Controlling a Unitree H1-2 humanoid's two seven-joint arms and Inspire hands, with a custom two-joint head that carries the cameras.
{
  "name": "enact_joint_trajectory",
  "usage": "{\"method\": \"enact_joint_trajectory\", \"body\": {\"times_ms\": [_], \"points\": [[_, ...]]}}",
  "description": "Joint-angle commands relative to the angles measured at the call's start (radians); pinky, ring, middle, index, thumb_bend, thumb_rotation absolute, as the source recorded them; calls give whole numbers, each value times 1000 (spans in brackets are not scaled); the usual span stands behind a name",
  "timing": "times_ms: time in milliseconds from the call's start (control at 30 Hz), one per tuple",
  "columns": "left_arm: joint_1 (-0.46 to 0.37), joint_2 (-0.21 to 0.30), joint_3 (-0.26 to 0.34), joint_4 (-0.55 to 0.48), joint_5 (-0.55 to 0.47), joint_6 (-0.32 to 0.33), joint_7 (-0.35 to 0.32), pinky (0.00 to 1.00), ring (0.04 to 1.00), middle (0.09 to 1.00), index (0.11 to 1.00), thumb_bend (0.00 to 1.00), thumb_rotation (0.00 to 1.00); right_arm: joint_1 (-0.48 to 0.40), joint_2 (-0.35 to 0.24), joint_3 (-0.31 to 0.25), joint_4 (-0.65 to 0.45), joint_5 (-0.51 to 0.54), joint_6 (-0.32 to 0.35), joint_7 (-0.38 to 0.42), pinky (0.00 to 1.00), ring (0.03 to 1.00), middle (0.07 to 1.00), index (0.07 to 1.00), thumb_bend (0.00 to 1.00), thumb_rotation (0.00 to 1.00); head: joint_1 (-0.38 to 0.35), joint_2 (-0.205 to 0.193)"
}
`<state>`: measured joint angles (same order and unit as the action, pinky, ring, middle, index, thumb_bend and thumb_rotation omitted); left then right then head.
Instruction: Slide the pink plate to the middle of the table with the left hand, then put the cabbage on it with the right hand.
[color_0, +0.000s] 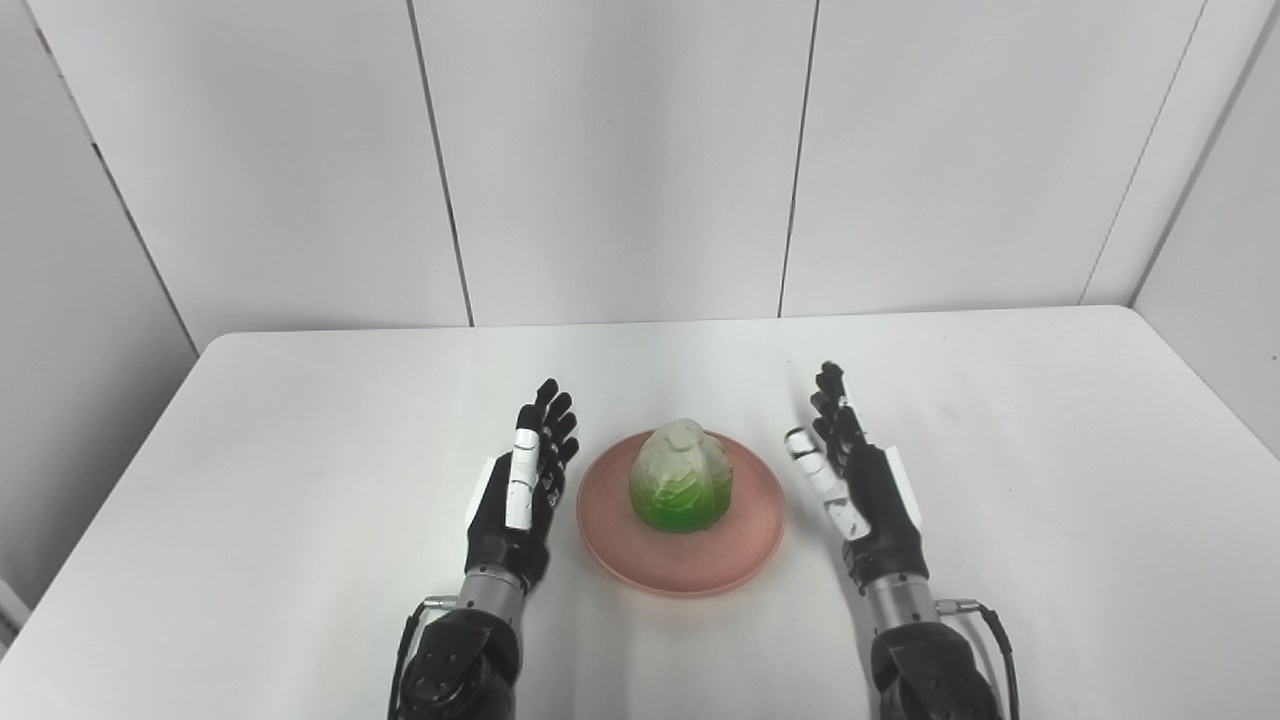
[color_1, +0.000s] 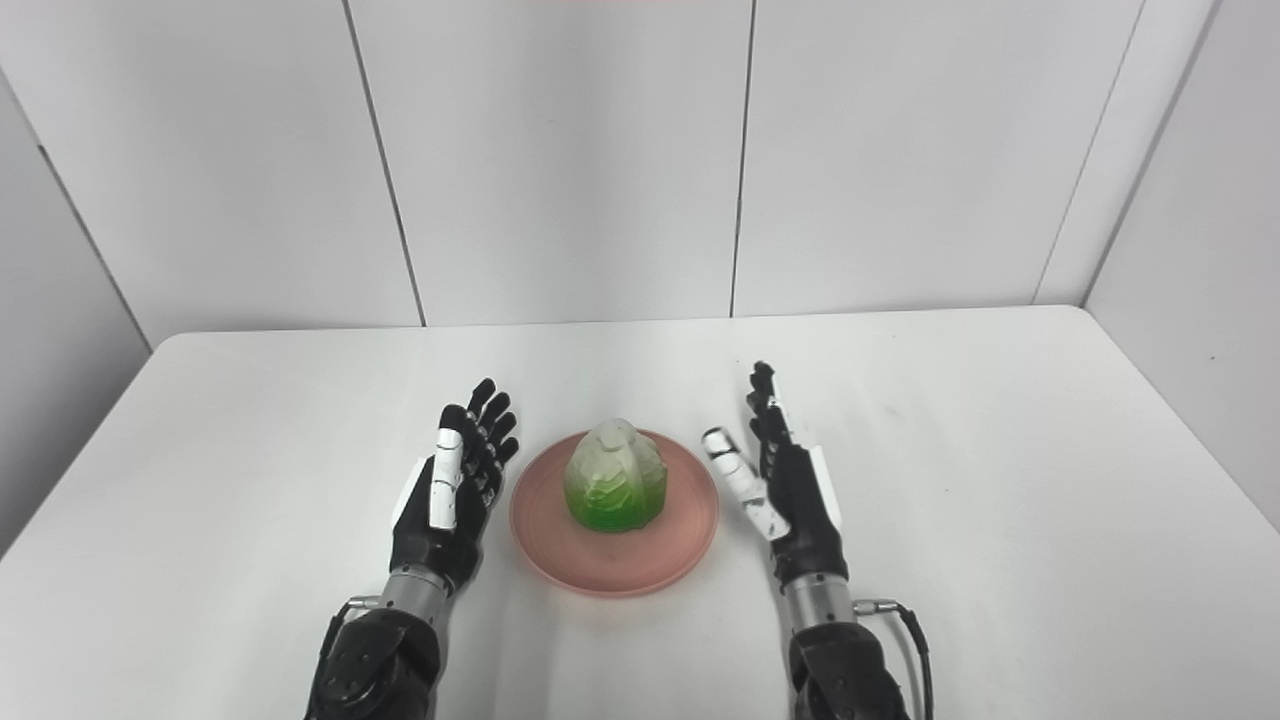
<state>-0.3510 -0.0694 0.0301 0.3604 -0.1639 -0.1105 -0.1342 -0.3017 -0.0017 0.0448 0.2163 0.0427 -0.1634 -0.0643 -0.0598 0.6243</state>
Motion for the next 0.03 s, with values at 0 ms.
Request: {"method": "enact_joint_trajectory", "body": {"times_ms": [0], "points": [[21, 13, 2, -3, 5, -22, 1, 1000, 1000, 1000, 1000, 803, 1000, -36, 11, -9, -29, 15, 3, 17, 1000, 1000, 1000, 1000, 674, 855, 1, -1]]}}
